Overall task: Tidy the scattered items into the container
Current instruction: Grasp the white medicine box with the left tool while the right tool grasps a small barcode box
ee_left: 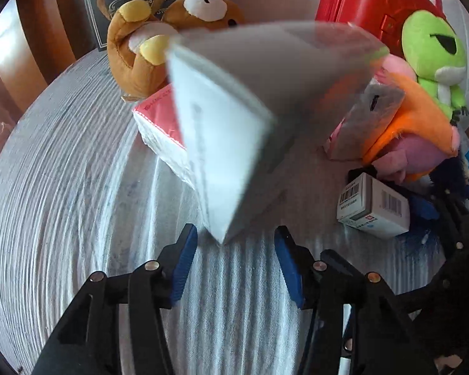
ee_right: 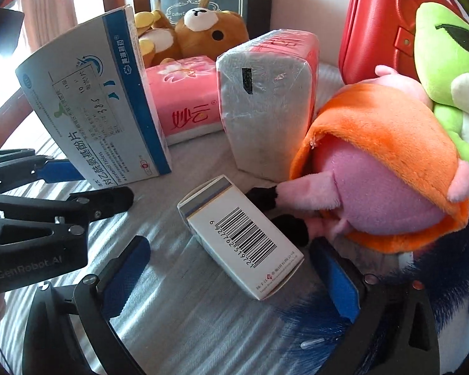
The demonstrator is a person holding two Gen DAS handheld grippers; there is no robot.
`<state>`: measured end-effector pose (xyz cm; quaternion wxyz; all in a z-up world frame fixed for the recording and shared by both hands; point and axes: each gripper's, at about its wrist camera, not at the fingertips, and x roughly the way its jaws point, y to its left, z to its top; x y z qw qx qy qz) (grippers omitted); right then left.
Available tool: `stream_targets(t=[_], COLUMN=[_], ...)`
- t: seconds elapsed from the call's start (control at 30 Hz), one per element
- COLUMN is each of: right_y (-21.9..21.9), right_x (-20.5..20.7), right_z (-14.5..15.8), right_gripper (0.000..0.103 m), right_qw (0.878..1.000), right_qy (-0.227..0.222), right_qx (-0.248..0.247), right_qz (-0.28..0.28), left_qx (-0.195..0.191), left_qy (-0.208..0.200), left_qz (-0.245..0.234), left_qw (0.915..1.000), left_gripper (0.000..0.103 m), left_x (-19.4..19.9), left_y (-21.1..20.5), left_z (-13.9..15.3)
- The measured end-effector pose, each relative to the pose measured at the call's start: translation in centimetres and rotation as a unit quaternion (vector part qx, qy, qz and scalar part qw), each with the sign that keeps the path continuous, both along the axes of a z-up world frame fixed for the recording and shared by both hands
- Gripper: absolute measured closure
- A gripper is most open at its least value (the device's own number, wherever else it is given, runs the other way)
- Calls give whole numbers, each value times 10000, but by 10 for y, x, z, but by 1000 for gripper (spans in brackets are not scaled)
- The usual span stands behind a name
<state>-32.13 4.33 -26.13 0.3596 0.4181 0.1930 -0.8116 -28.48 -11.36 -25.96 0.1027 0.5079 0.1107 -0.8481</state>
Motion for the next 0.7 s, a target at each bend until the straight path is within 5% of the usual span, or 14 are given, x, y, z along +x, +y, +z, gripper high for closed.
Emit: stream_targets(t=[0.2,0.37,0.47,0.5,0.53,0.7], right_y=[4,11,19,21,23,33], right_x=[1,3,5,6,6,20], right_z=[3,7,15,19,21,35], right_gripper=[0,3,31,52,62,72], right_qw=[10000,10000,9997,9994,9992,9915], right_qy=[-2,-4,-34,-82,-198,-1153], right_qx=[1,-23,-19,-17,-41,-570], right_qz=[26,-39,-260,-322,-358,-212], left_qx=[-237,-159,0,9,63,-100], left_qy=[748,925,897,852,819,376], left_qz=[62,-35,-97,-85,-54,124], left_qw=[9969,9956,9959,9963,9966,9992], left_gripper=[52,69,80,83,85,86], left_x=[-2,-4,16,18,25,55], left_y=[-3,9,3,3,2,1], left_z=[42,50,39,37,39,49])
